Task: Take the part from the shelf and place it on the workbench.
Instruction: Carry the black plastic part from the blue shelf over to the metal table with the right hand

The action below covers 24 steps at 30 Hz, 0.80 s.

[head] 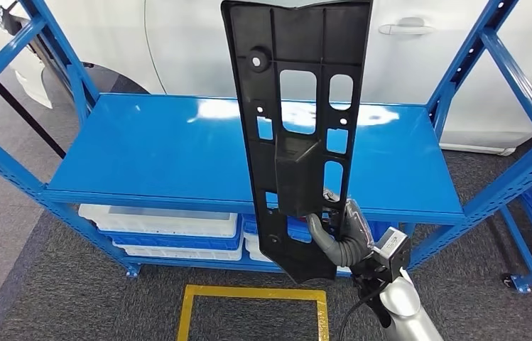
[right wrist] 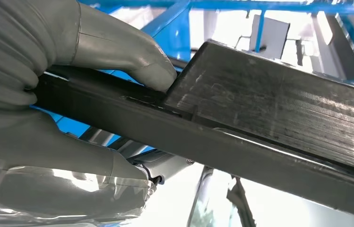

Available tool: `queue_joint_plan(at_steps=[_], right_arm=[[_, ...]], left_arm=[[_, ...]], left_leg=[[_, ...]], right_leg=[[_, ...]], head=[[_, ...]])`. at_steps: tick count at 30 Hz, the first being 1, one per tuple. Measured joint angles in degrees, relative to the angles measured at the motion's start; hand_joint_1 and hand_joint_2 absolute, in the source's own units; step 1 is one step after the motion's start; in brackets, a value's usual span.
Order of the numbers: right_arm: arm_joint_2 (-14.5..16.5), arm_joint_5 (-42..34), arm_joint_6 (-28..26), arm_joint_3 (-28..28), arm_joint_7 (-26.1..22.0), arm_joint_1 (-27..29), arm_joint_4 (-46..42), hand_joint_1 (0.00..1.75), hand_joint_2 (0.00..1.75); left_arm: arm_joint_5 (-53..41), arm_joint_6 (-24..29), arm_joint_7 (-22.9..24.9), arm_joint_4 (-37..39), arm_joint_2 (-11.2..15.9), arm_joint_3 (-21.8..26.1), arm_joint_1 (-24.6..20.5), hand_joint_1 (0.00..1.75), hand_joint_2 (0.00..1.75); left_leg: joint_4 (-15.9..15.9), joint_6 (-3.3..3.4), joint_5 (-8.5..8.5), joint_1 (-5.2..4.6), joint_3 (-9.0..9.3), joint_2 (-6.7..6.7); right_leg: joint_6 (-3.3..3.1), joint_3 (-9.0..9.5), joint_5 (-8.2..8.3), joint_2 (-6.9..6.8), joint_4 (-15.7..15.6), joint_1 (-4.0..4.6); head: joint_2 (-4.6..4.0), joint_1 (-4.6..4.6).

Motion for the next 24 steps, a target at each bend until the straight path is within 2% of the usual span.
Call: queue_joint_plan(at_steps=[1,3,4,5,6,7,9,10,11,14,15,17,19,20,21,22,24], right_arm=[[0.09,0.03,0.03,-0.15,0.02,0.05,-0.08,1.75,1.75],[0.28,0.04,0.14,-0.35,0.01,0.17,-0.19,1.75,1.75],[0.37,0.04,0.30,-0.40,-0.02,0.25,-0.19,1.75,1.75],[0.43,0.04,0.55,-0.45,-0.04,0.32,-0.17,1.75,1.75],[0.47,0.04,0.81,-0.47,-0.06,0.36,-0.16,1.75,1.75],[0.55,0.04,1.04,-0.48,-0.07,0.35,-0.15,1.75,1.75],[0.74,0.04,1.32,-0.50,-0.09,0.23,-0.14,1.75,1.75],[0.81,0.03,1.39,-0.50,-0.10,0.16,-0.14,1.75,1.75],[0.85,0.03,1.42,-0.50,-0.11,0.10,-0.14,1.75,1.75],[0.86,0.05,1.46,-0.58,-0.13,0.05,-0.12,1.75,1.75],[0.86,0.07,1.50,-0.66,-0.18,0.04,-0.12,1.75,1.75],[0.85,0.12,1.57,-0.84,-0.38,0.03,-0.13,1.75,1.75],[0.86,0.16,1.68,-0.93,-0.56,0.10,-0.12,1.75,1.75],[0.86,0.22,1.74,-0.93,-0.60,0.17,-0.11,1.75,1.75],[0.86,0.32,1.80,-0.94,-0.61,0.22,-0.11,1.75,1.75],[0.86,0.46,1.82,-0.95,-0.59,0.23,-0.11,1.75,1.75],[0.85,0.78,1.75,-1.01,-0.54,0.14,-0.14,1.75,1.75]], left_arm=[[-0.04,-0.04,0.24,0.00,-0.02,0.01,-0.07,0.00,1.75],[-0.17,0.01,0.65,0.00,-0.07,0.02,-0.36,0.00,1.75],[-0.04,-0.02,0.61,0.00,-0.09,0.05,-0.53,0.00,1.75],[0.07,-0.04,0.53,0.00,-0.09,0.10,-0.70,0.00,1.75],[0.07,-0.03,0.45,0.00,-0.10,0.15,-0.77,0.00,1.75],[-0.05,0.00,0.44,0.00,-0.10,0.19,-0.78,0.00,1.75],[-0.50,0.19,0.70,0.00,-0.10,0.19,-0.64,0.00,1.75],[-0.61,0.26,0.77,0.00,-0.11,0.17,-0.53,0.00,1.75],[-0.65,0.29,0.77,0.00,-0.12,0.17,-0.44,0.00,1.75],[-0.73,-0.64,-1.05,0.00,-0.16,0.10,-0.37,0.00,1.75],[-0.74,-1.05,-2.02,0.00,-0.20,0.05,-0.37,0.00,1.75],[-0.69,-1.38,-3.17,0.00,-0.32,-0.03,-0.35,0.00,1.75],[-0.45,-1.59,-3.37,0.00,-0.38,-0.04,-0.25,0.00,1.75],[-0.26,-1.69,-3.33,0.00,-0.38,-0.04,-0.20,0.00,1.75],[-0.05,-1.78,-3.17,0.00,-0.38,-0.04,-0.18,0.00,1.75],[0.12,-1.82,-2.91,0.00,-0.38,-0.03,-0.19,0.00,1.75],[0.30,-1.80,-2.36,0.00,-0.38,-0.02,-0.25,0.00,1.75]], left_leg=[[2.03,-0.35,-1.39,0.17,-0.78,-0.98],[9.26,-0.85,-5.13,0.46,-4.01,-3.03],[12.88,-1.02,-6.42,0.55,-5.67,-3.41],[15.04,-1.13,-6.70,0.62,-6.71,-3.55],[14.96,-1.16,-5.79,0.71,-6.77,-3.59],[12.63,-1.12,-3.89,0.82,-5.82,-3.61],[4.80,-0.85,0.11,0.94,-2.63,-4.04],[1.87,-0.61,1.13,0.91,-1.46,-4.31],[0.21,-0.32,1.51,0.81,-0.89,-4.57],[-0.57,0.81,1.84,0.72,-0.92,-4.62],[-0.88,1.28,2.15,0.81,-0.88,-4.51],[-1.38,1.98,2.63,0.91,-0.86,-4.18],[-1.36,2.22,2.76,0.75,-1.05,-3.82],[-1.26,2.26,2.82,0.68,-1.15,-3.67],[-1.12,2.28,2.88,0.63,-1.24,-3.56],[-0.93,2.27,2.91,0.60,-1.32,-3.51],[-0.51,2.03,2.73,0.47,-1.49,-3.51]], right_leg=[[-0.31,0.06,0.12,0.51,-0.17,-0.19],[-0.69,-0.02,0.23,1.40,-0.22,-0.25],[-0.76,-0.07,0.25,1.85,-0.19,-0.24],[-0.79,-0.08,0.25,2.29,-0.15,-0.23],[-0.78,-0.07,0.24,2.73,-0.07,-0.23],[-0.72,-0.04,0.21,3.17,0.03,-0.24],[-0.34,-0.04,0.13,3.84,0.31,-0.19],[-0.01,-0.17,0.15,4.08,0.42,-0.15],[0.38,-0.33,0.24,4.23,0.47,-0.12],[1.53,-0.63,0.58,4.21,0.32,-0.19],[1.83,-0.91,0.08,3.81,0.86,-0.20],[2.24,-2.87,-2.74,2.80,5.20,-0.25],[2.54,-6.22,-6.31,2.29,12.65,-0.23],[2.63,-7.30,-7.10,2.24,15.24,-0.25],[2.65,-7.35,-6.80,2.18,15.74,-0.26],[2.59,-6.26,-5.53,2.09,13.99,-0.27],[2.18,-2.09,-2.27,1.73,6.52,-0.17]], head=[[0.00,0.00],[0.00,-0.01],[0.00,-0.01],[0.00,-0.01],[0.00,-0.01],[0.00,-0.01],[0.00,-0.01],[0.00,-0.01],[0.00,-0.01],[0.00,-0.01],[0.00,0.00],[0.00,0.01],[0.00,0.01],[0.00,0.01],[0.00,0.01],[0.00,0.00],[0.00,0.01]])
